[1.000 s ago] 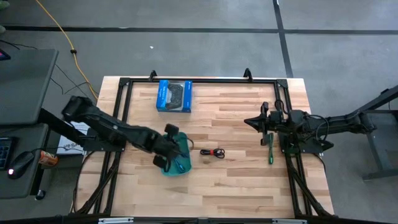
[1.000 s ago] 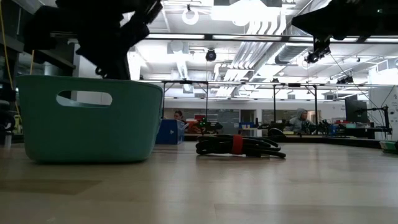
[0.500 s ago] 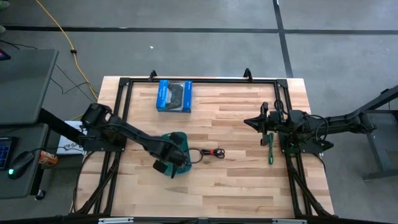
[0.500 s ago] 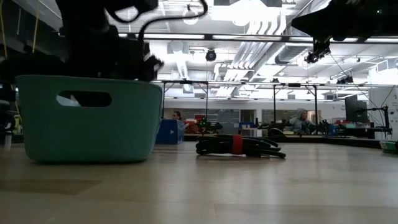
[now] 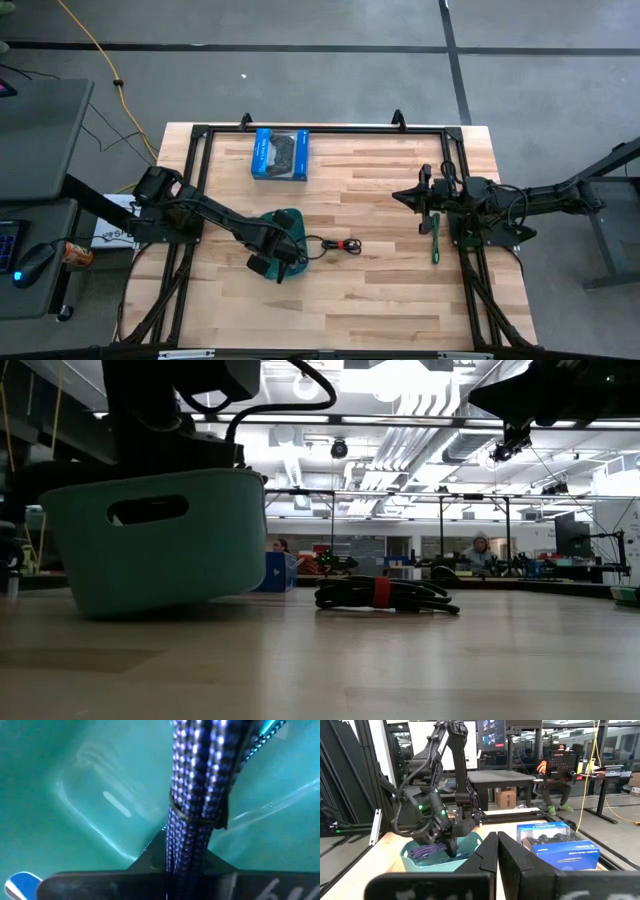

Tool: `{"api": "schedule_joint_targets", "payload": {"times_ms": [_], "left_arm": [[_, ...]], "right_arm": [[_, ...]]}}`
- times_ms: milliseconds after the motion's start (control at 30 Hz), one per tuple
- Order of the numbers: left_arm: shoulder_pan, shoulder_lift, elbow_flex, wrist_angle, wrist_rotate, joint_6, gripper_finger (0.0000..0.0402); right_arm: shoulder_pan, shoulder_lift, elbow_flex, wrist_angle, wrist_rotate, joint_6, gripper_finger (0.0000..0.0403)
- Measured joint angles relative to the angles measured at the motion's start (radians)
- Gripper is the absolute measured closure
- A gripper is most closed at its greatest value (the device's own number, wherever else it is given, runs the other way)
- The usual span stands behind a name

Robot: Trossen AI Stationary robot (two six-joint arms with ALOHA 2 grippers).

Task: Pick and place USB-C Cables
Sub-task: Put the violet charger cable into the green bin

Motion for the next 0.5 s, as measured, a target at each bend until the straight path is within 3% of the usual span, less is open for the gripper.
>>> {"api": "schedule_joint_targets", "payload": {"times_ms": [500], "left_arm": [[-0.002,0.0,0.0,0.0,0.0,0.0,0.0337]], "right_arm": [[0.0,0.0,0.0,0.0,0.0,0.006,0.0403]]}}
